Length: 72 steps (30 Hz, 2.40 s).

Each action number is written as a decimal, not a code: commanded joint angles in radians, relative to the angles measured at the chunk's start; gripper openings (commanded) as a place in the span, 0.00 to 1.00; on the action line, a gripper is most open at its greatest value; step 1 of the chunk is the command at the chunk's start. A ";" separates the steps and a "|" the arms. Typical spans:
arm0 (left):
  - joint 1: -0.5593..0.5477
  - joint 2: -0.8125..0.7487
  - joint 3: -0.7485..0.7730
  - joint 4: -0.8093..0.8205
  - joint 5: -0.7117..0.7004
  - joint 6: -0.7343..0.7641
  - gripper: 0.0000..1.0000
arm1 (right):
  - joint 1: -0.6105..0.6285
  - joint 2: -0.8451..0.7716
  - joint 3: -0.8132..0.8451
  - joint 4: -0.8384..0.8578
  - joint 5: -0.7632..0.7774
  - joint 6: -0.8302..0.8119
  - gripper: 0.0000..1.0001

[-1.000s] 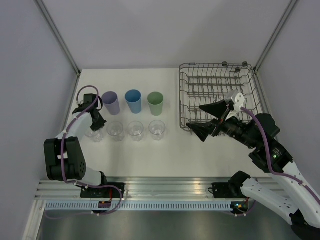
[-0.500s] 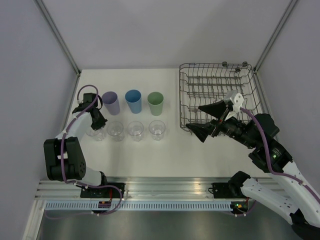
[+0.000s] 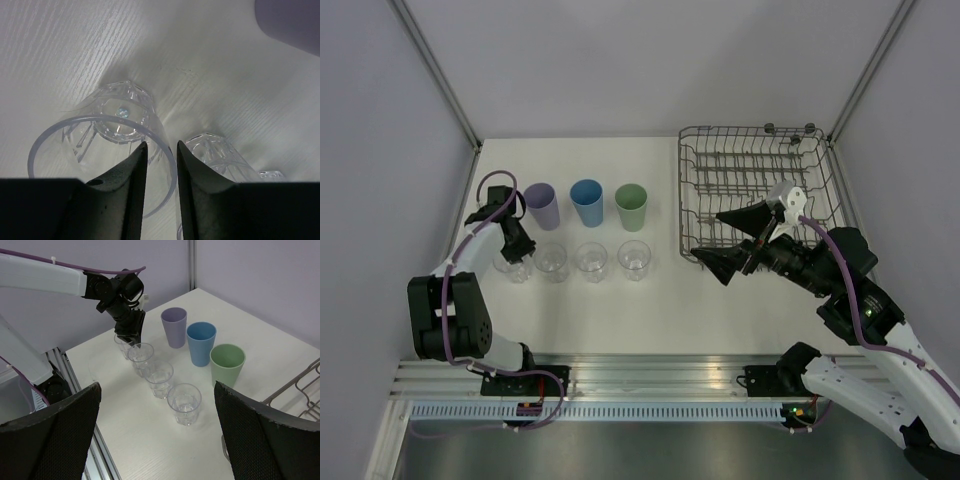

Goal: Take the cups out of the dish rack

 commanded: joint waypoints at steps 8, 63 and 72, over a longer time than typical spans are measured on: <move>-0.002 -0.078 0.135 -0.100 -0.047 0.031 0.46 | 0.008 0.002 0.017 0.007 0.019 -0.022 0.98; -0.341 -1.210 0.273 -0.502 -0.094 0.398 1.00 | 0.022 -0.330 0.258 -0.754 1.055 -0.071 0.98; -0.343 -1.235 0.237 -0.465 -0.106 0.399 1.00 | 0.022 -0.363 0.221 -0.742 1.069 -0.088 0.98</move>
